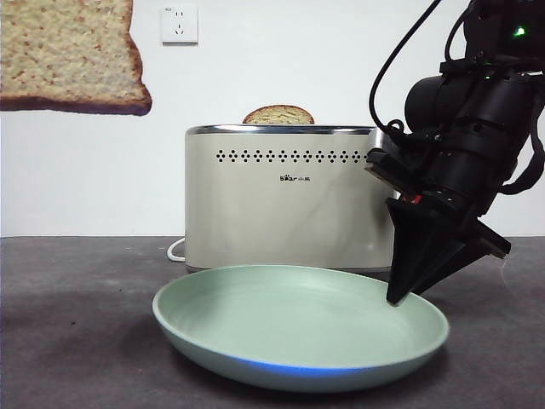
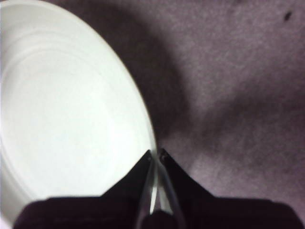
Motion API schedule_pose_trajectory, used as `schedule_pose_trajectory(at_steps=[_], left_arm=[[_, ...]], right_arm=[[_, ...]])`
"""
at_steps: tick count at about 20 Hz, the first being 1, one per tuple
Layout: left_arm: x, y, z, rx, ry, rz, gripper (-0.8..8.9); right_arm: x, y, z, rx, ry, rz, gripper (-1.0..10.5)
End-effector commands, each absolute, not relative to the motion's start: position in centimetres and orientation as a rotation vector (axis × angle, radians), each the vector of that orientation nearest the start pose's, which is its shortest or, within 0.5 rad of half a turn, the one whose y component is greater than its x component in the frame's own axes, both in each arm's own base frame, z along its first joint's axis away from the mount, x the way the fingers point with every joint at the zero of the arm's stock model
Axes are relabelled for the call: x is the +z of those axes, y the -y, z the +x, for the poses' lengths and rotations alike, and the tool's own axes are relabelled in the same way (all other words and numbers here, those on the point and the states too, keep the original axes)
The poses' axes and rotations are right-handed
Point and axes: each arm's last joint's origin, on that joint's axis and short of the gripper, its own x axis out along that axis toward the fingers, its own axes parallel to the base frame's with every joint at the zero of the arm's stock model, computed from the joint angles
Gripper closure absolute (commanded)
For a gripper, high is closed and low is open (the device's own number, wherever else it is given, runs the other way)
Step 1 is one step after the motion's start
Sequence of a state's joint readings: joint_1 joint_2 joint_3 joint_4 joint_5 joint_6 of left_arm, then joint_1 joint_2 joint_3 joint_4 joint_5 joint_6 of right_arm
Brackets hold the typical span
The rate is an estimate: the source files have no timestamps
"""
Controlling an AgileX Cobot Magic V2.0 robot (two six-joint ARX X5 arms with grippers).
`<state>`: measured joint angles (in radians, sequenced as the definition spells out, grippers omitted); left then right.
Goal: Take the bread from the toaster,put the bread on the plate,put the plate on the table
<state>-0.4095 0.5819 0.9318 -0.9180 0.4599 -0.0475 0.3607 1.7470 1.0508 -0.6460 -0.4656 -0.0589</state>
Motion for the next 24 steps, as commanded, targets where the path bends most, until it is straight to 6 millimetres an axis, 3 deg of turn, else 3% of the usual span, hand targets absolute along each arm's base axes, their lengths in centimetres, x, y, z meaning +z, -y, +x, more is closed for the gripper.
schedule_pose_trajectory(at_steps=[1, 6, 9, 13, 17, 24], left_arm=[[33.9, 4.8, 7.5, -0.869, -0.606, -0.091, 8.21], [34.4, 5.1, 7.5, -0.944, -0.601, -0.192, 8.21], [35.4, 5.4, 7.7, -1.029, -0.553, -0.294, 8.21], [36.3, 5.5, 7.9, -1.055, -0.501, -0.365, 8.21], [36.1, 5.8, 8.2, -1.074, -0.536, -0.383, 8.21], [33.6, 7.1, 11.3, -1.019, -0.775, -0.342, 8.22]], right_arm=[[16.8, -12.6, 28.7, 0.728, -1.34, 0.06, 9.6], [22.3, -13.3, 26.4, 0.785, -1.178, 0.092, 9.6], [26.4, -13.8, 23.5, 0.837, -1.057, 0.1, 9.6], [30.1, -14.5, 19.5, 0.895, -0.945, 0.087, 9.6], [31.2, -15.6, 17.2, 0.903, -0.904, 0.06, 9.6], [31.5, -16.8, 16.4, 0.914, -0.863, 0.048, 9.6]])
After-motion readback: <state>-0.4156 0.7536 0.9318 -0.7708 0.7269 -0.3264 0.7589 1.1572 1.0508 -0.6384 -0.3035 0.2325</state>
